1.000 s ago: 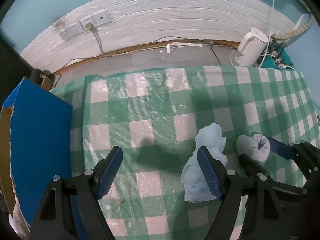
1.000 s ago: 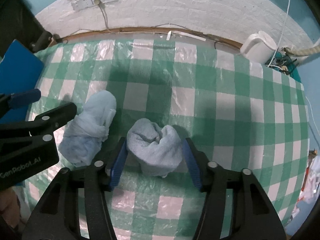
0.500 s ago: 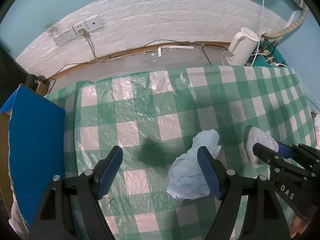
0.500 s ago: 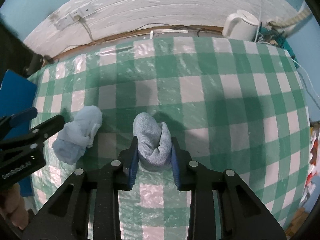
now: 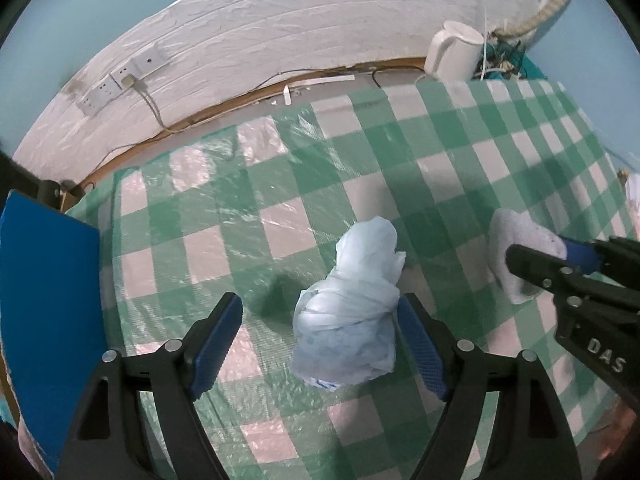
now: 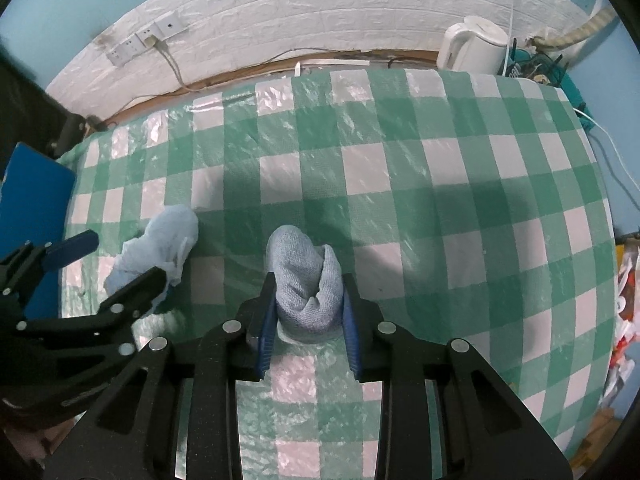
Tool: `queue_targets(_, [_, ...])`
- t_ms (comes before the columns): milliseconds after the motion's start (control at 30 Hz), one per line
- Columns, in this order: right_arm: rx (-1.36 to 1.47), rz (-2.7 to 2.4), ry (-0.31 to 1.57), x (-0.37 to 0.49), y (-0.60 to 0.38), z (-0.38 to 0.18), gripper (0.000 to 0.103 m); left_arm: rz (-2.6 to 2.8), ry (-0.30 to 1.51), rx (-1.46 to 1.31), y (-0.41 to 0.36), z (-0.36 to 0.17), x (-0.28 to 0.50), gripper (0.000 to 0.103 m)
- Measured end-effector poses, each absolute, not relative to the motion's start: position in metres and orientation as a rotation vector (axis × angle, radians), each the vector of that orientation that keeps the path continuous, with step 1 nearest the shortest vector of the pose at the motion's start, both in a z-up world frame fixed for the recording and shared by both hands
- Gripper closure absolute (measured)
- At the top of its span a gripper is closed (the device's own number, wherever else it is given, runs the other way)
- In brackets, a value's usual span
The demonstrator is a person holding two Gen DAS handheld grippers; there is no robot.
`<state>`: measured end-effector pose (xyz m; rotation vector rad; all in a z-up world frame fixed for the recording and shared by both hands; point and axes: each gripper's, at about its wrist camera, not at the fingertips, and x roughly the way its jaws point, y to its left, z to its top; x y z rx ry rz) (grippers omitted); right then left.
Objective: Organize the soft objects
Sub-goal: 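Close the left tool on the white cloth bundle and lift it, then carry the blue sock and white cloth over the box with both tools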
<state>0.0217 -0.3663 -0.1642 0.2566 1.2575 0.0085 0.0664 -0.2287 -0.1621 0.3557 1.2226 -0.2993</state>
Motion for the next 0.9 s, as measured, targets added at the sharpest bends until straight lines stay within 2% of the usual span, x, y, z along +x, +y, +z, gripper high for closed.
queue_targets(167, [0.262,0.005,1.259,0.016,-0.368,-0.164,0.076,-0.287,1.255,0.376,-0.235,-0.176,0.068,0.022])
queue_targets(233, [0.263,0.002,1.257,0.014,-0.369,-0.162,0.076,-0.289,1.254,0.376,-0.236,-0.179,0.067,0.025])
queue_targets(267, [0.264,0.003,1.256,0.012,-0.369,-0.161,0.076,-0.288,1.251,0.377,-0.236,-0.179,0.067,0.029])
queue_targets(333, [0.264,0.002,1.252,0.010,-0.368,-0.159,0.075,-0.289,1.246,0.377,-0.236,-0.179,0.065,0.049])
queue_targets(400, [0.264,0.002,1.250,0.008,-0.367,-0.157,0.075,-0.299,1.245,0.379,-0.235,-0.176,0.063,0.054])
queue_targets(567, [0.258,0.006,1.240,0.006,-0.360,-0.150,0.075,-0.289,1.162,0.400,-0.229,-0.160,0.053,0.055])
queue_targets(900, [0.222,0.031,1.194,0.003,-0.335,-0.119,0.075,-0.264,1.108,0.380,-0.208,-0.126,0.039,0.055])
